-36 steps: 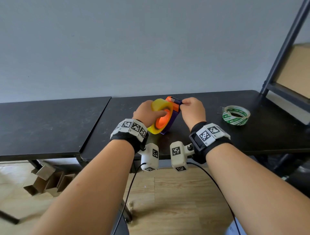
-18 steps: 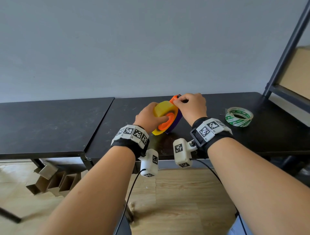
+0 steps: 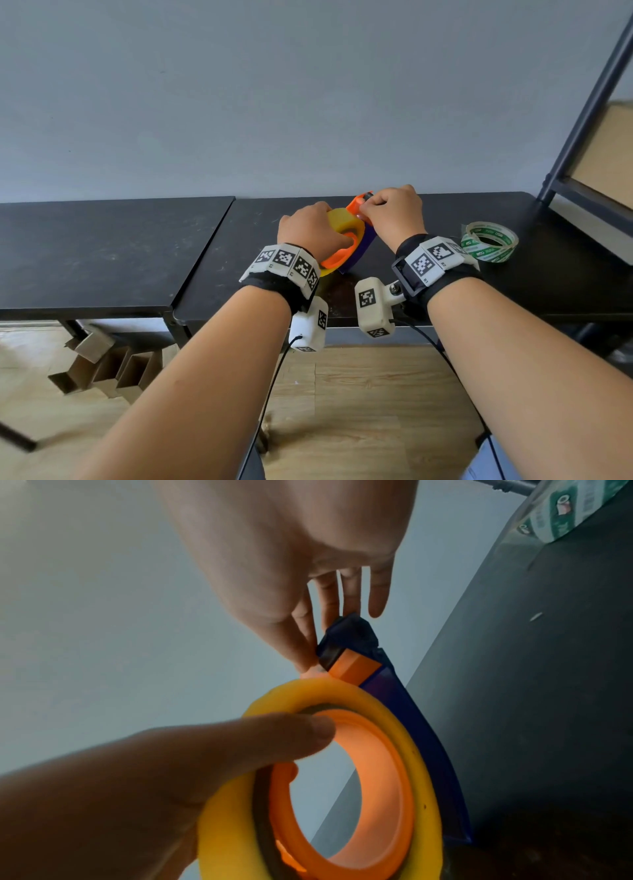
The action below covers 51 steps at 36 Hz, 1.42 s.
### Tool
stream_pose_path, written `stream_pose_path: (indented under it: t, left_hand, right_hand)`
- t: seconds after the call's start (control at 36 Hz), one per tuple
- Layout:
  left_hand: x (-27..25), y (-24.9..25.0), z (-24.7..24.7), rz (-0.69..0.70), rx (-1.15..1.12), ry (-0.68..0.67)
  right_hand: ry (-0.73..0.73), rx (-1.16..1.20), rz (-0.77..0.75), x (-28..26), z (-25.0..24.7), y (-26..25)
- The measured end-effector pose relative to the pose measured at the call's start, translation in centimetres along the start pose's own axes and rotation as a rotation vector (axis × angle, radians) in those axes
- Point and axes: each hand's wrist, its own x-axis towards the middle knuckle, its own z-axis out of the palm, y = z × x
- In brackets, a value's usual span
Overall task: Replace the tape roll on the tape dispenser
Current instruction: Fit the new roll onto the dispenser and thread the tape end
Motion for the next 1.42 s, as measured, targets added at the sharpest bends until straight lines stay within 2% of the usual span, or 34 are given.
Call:
stream_pose_path:
  t: [0.36, 0.83, 1.08, 1.42]
  left_hand:
    - [-0.1, 0.4, 0.1, 0.017, 0.085, 0.087]
    - [-1.0, 1.8, 0.8, 0.122, 0.160, 0.145]
    - [-1.1, 2.2, 1.4, 0.157, 0.211, 0.153]
    - [-1.1, 1.8, 0.8, 0.111, 0.193, 0.153]
  right_hand:
    - [0.005, 0.174, -0.044, -0.2, -0.6, -1.0]
    - [0.035, 0.242, 0.190, -0.2, -1.2, 0.0]
    - [0.014, 0.183, 0.348, -0.1, -1.6, 0.8]
    - [0.004, 0.130, 0.231, 0.3, -0.9, 0.7]
